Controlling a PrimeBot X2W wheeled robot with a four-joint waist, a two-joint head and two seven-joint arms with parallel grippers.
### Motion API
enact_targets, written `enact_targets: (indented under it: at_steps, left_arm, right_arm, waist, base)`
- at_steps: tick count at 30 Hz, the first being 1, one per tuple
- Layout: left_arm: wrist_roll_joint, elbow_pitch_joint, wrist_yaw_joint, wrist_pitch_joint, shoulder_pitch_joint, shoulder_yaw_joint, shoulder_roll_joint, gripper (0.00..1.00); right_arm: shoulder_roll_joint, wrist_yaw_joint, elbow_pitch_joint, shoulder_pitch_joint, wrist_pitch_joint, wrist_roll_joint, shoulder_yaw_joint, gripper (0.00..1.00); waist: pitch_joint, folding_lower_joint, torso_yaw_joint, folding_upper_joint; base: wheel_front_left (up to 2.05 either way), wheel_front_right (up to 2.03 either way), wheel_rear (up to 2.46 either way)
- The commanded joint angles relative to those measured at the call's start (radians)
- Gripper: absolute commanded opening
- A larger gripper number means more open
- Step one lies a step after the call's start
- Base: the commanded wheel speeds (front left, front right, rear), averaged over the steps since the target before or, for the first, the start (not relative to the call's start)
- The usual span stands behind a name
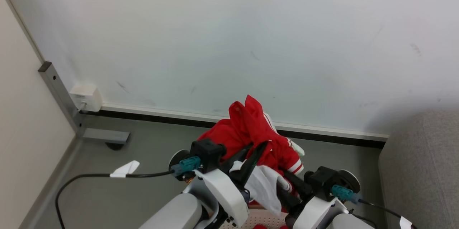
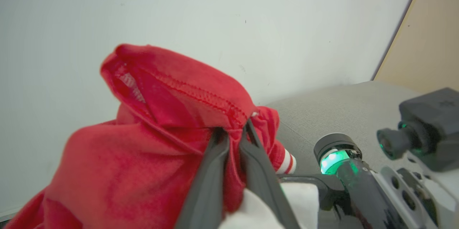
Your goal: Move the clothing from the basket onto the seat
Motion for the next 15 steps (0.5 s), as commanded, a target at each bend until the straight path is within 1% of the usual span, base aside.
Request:
enact_targets:
  at_steps: [1, 11, 12, 13, 14, 15]
  left_arm:
    - [-0.007, -0.003, 0.001, -0.005, -0.001, 0.000, 0.001, 0.00]
    - [-0.021, 0.006, 0.021, -0.021, 0.016, 0.016, 0.015, 0.00]
    - [-0.022, 0.007, 0.023, -0.023, 0.017, 0.016, 0.016, 0.16]
    - [-0.022, 0.007, 0.022, -0.024, 0.018, 0.015, 0.017, 0.38]
    - [-0.020, 0.007, 0.023, -0.025, 0.019, 0.014, 0.020, 0.42]
    - [-0.016, 0.005, 0.026, -0.027, 0.019, 0.013, 0.020, 1.00]
  right_arm:
    - [-0.004, -0.002, 0.000, -0.011, -0.003, 0.014, -0.005, 0.00]
    - [-0.035, -0.002, -0.063, 0.034, -0.003, 0.018, -0.077, 0.00]
    - [-0.038, -0.002, -0.070, 0.038, -0.003, 0.016, -0.088, 0.00]
    - [-0.041, -0.002, -0.078, 0.043, -0.003, 0.013, -0.102, 0.00]
    - [-0.042, -0.002, -0.089, 0.048, -0.003, 0.009, -0.119, 0.00]
    - [-0.043, -0.002, -0.097, 0.053, -0.003, 0.006, -0.134, 0.00]
  waist:
    - [0.000, 0.0000, -0.002, 0.0000]
    - [0.014, 0.0000, -0.027, 0.0000]
    - [0.017, 0.0000, -0.030, 0.0000]
    - [0.020, 0.0000, -0.035, 0.0000]
    - [0.024, 0.0000, -0.041, 0.0000]
    - [0.027, 0.0000, -0.046, 0.0000]
  base:
    - [0.00, 0.00, 0.00]
    - [0.00, 0.00, 0.00]
    - [0.00, 0.00, 0.00]
    - [0.00, 0.00, 0.00]
    - [0.00, 0.00, 0.00]
    - [0.00, 0.00, 0.00]
